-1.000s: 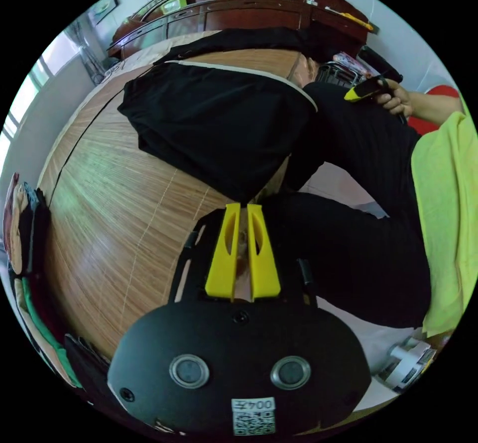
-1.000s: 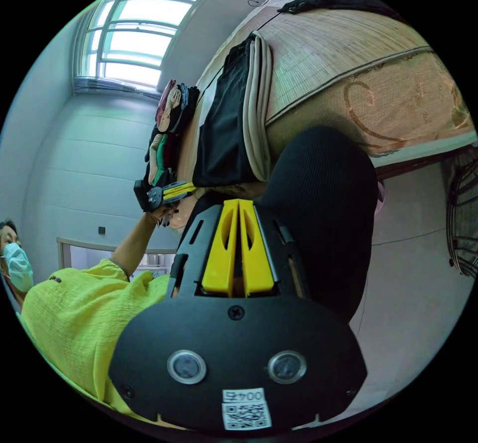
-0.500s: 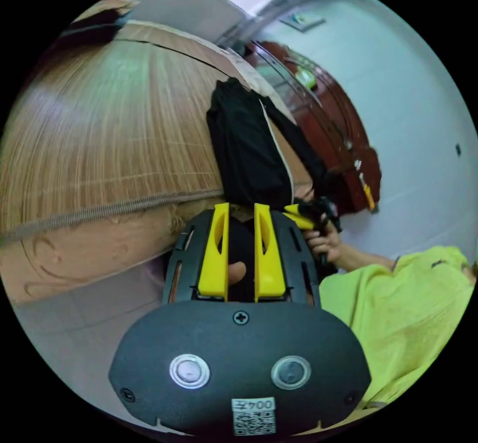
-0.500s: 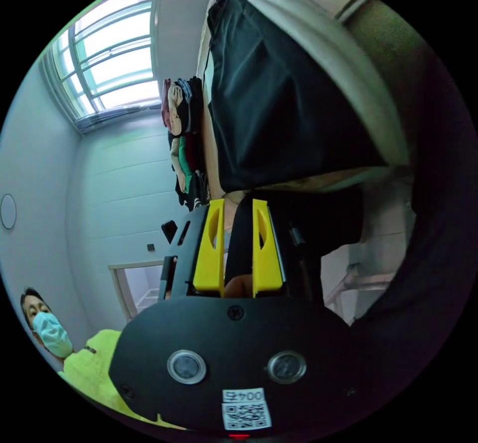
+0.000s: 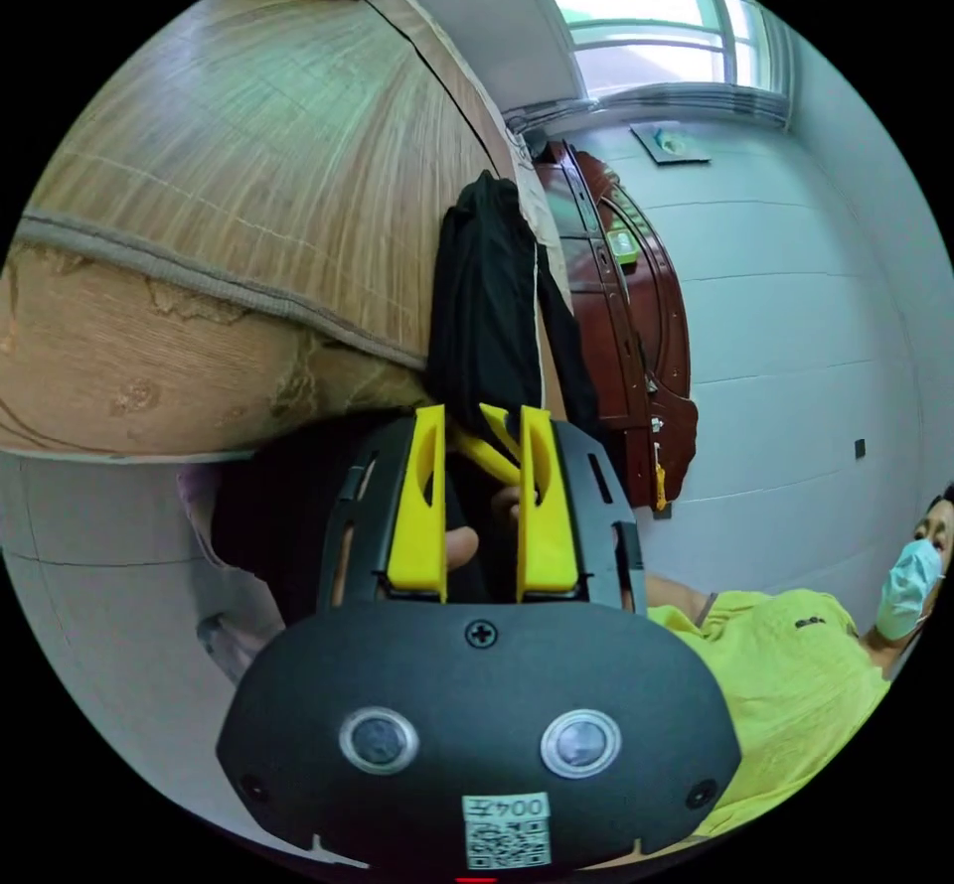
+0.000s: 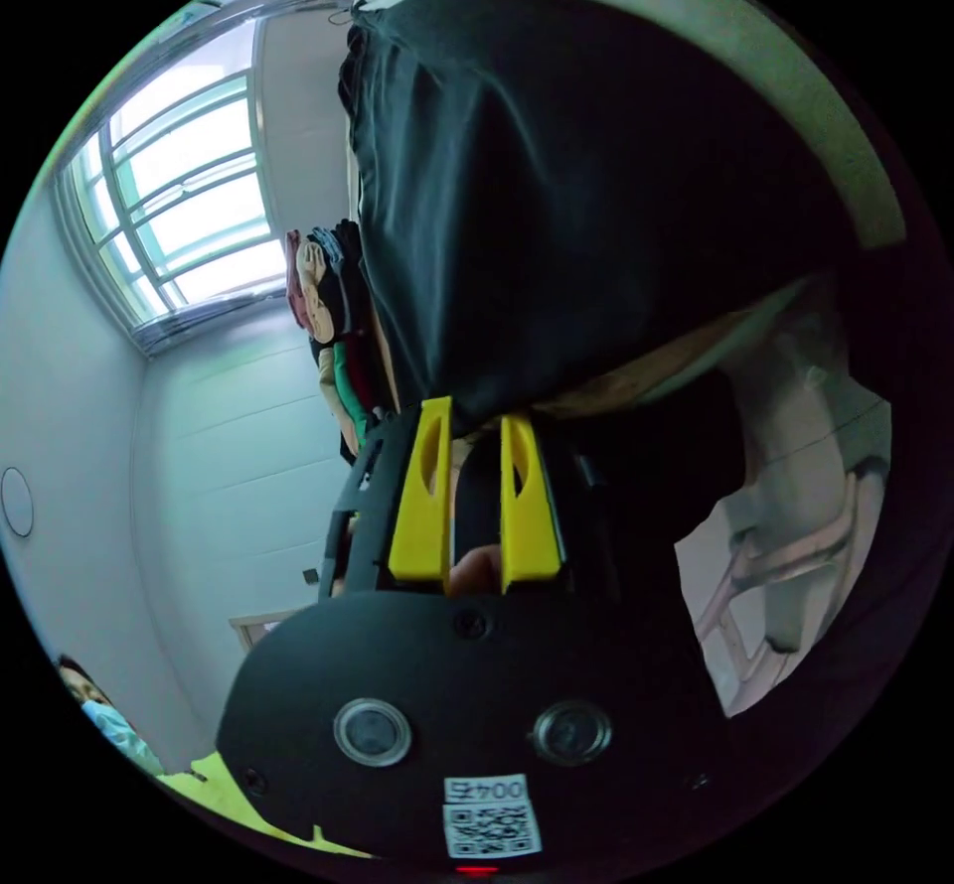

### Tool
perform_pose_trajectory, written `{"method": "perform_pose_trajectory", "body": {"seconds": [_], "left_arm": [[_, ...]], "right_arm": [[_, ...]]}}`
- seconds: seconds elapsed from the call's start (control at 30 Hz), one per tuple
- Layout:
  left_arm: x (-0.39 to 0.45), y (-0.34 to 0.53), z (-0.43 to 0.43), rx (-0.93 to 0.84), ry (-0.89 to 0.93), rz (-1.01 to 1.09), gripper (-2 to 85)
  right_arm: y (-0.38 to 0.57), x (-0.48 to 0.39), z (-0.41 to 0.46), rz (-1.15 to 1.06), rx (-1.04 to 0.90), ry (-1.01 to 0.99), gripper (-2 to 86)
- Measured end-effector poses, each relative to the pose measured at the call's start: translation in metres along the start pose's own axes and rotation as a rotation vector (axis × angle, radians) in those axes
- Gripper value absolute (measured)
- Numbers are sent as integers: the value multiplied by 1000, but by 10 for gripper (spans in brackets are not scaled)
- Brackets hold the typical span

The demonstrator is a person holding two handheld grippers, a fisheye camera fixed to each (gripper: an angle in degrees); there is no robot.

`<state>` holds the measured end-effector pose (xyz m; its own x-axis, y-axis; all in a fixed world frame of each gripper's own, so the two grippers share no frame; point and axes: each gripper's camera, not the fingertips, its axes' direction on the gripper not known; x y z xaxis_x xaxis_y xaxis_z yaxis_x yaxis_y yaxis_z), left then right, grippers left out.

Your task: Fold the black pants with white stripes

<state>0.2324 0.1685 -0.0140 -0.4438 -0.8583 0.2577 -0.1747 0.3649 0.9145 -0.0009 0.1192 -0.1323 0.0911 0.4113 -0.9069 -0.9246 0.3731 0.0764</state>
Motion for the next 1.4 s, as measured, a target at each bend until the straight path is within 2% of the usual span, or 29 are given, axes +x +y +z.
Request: {"method": "perform_pose_trajectory", "body": {"seconds": [0.17, 0.5, 0.6, 0.73, 0.93, 1.03, 1.1, 1.2, 1.4], "left_arm": [[27, -26, 16, -86, -23, -62, 145], [59, -52, 44, 2, 139, -170, 186], [67, -59, 48, 69, 161, -206, 172], [72, -57, 48, 80, 62, -265, 84], [86, -45, 41, 127, 46, -320, 50], [96, -46, 33, 175, 128, -333, 48], [106, -49, 29, 182, 121, -319, 47], [116, -48, 25, 200, 127, -323, 46], [128, -39, 30, 209, 145, -342, 46]], "right_arm": [[0, -9, -5, 8, 6, -61, 8], [5, -30, -16, 14, 4, -150, 1], [5, -32, -19, 3, -1, -158, 2], [5, -30, -22, -14, -18, -132, 6], [10, -12, -26, -42, -49, -75, 40], [14, -8, -32, -102, -67, -64, 98], [19, 2, -49, -120, -24, -71, 148], [22, 24, -73, -83, 34, -91, 176], [14, 46, -99, -60, 116, -84, 192]]}}
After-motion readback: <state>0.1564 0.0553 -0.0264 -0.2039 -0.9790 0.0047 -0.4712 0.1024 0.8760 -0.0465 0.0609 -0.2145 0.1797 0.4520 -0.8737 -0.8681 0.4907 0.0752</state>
